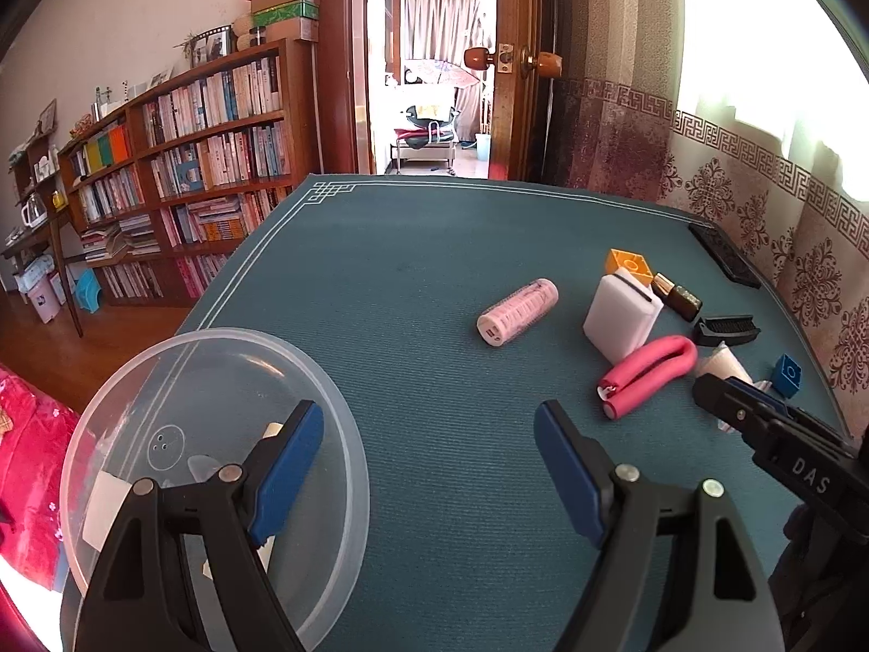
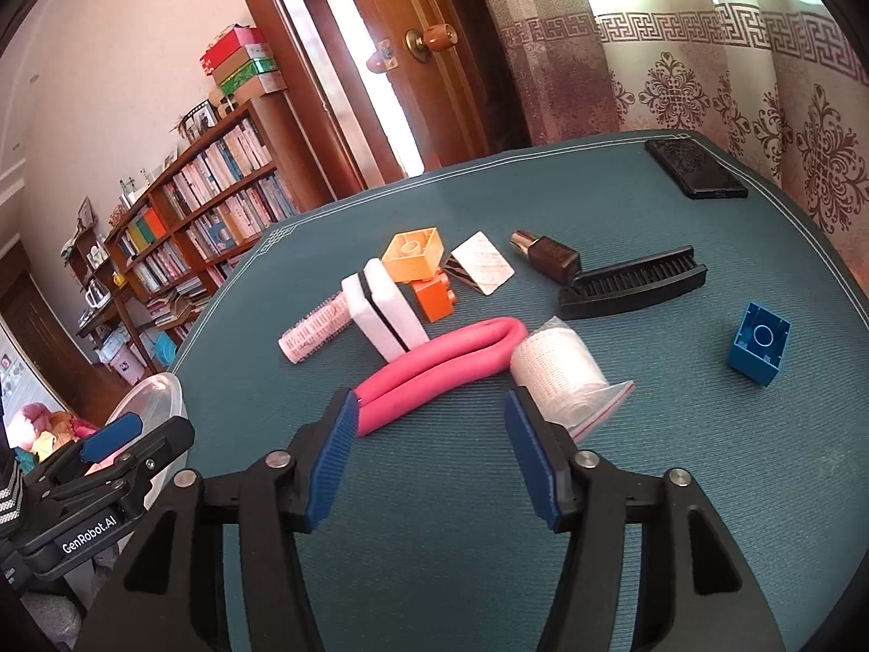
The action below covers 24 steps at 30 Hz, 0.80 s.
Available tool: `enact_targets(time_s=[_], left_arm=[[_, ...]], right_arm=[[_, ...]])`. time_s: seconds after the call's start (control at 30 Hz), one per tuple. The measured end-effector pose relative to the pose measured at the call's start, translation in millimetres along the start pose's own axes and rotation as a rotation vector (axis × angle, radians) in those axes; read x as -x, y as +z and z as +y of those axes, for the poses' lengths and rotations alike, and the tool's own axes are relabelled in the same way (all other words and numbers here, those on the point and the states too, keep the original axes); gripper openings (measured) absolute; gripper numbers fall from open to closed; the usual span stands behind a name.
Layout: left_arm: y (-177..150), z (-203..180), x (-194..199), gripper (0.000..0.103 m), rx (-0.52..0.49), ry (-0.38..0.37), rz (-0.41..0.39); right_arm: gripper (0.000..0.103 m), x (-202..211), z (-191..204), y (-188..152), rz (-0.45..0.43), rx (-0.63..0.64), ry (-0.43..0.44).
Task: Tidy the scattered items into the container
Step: 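Move both tools back over the table toward the remaining items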
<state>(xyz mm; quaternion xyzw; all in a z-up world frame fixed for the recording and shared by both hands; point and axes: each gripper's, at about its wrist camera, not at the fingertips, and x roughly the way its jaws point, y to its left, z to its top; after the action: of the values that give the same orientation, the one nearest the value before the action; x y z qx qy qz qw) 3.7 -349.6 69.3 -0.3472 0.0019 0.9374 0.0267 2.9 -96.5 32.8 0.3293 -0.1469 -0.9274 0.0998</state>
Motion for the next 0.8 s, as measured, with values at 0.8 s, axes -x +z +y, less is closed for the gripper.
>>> enact_targets(time_s=[0.8], left_arm=[[-3.3,-54.9,-24.8,0.083,-0.095,-0.120,0.082]], right_arm=[[0.064,29.5,-122.3,19.5,-0.073,-0.140,-0.290]])
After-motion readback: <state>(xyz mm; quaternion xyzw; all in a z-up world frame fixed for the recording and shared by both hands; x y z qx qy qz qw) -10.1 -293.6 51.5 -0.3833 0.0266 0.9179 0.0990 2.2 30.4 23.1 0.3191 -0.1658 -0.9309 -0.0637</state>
